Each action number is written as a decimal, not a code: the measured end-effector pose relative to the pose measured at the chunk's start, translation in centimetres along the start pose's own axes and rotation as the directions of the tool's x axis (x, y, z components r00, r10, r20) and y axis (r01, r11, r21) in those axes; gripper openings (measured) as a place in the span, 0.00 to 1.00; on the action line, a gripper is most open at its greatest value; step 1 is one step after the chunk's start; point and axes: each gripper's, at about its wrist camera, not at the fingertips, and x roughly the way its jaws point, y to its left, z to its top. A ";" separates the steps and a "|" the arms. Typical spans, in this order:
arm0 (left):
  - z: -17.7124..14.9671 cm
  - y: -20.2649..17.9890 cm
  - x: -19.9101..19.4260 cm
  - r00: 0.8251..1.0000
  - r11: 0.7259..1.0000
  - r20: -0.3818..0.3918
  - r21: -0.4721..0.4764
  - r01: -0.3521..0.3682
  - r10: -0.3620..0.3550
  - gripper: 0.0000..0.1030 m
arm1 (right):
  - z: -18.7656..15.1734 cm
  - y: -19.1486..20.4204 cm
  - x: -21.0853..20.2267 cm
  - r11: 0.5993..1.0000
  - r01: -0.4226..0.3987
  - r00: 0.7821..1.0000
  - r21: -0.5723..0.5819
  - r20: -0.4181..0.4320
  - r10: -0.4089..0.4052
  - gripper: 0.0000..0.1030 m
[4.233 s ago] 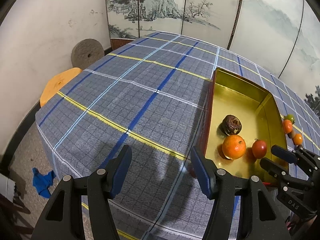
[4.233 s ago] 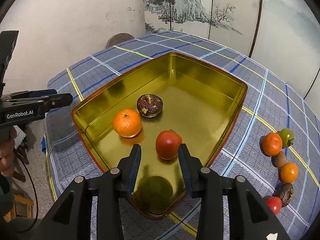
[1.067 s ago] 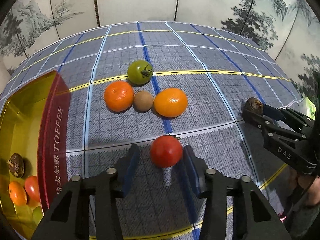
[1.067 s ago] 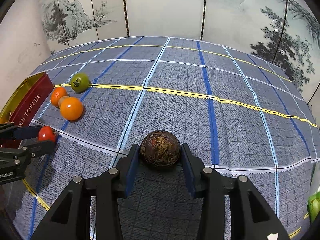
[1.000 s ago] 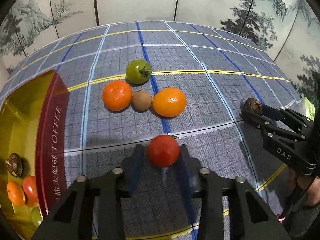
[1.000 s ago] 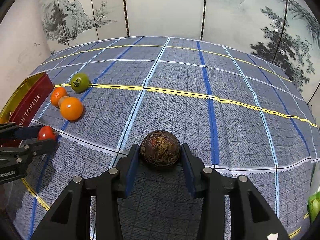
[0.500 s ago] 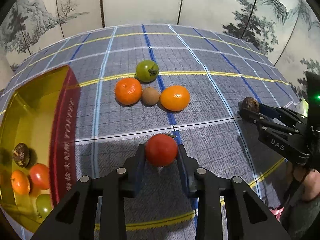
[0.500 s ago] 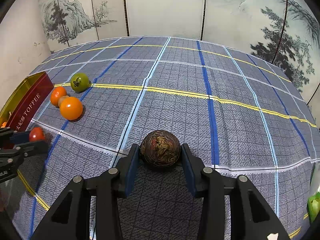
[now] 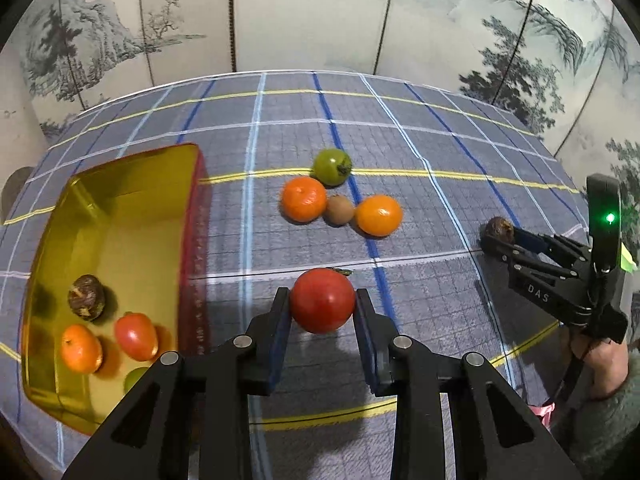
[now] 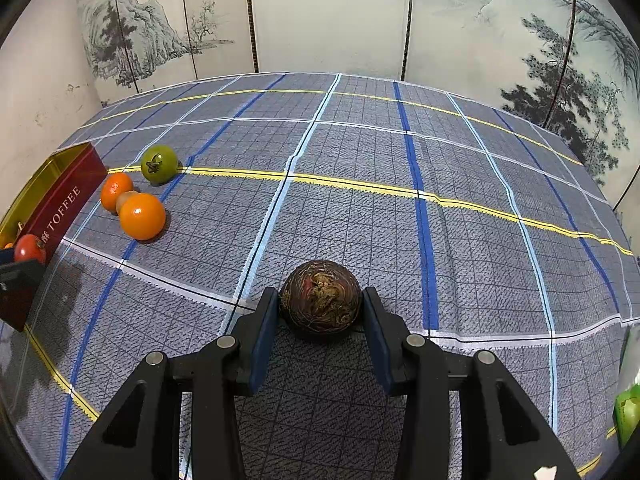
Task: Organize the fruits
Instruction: 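Carry the red tomato into the gold tin with the left gripper and release, then lift the left gripper out of the tin, then carry the brown patterned ball into the gold tin with the right gripper and open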
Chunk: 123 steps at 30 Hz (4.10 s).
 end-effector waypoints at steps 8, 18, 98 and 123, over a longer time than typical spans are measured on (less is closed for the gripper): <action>0.6 3.8 -2.2 0.998 0.997 0.042 -0.072 -0.042 0.045 0.31 | 0.0 0.0 0.0 1.000 0.000 1.000 0.000 0.000 0.000 0.39; -0.2 11.7 -3.6 0.988 0.966 0.040 -0.217 -0.140 0.152 0.31 | 0.0 0.0 0.0 1.000 0.001 1.000 0.000 0.000 -0.001 0.39; -2.9 13.3 -4.7 0.972 0.957 0.047 -0.191 -0.219 0.232 0.50 | -0.1 0.0 0.0 1.000 0.018 1.000 0.002 0.003 -0.018 0.36; -5.4 17.3 -7.8 0.953 0.922 0.052 -0.272 -0.275 0.300 0.63 | 2.2 9.5 -4.3 0.974 -0.202 0.975 -0.100 0.074 0.210 0.36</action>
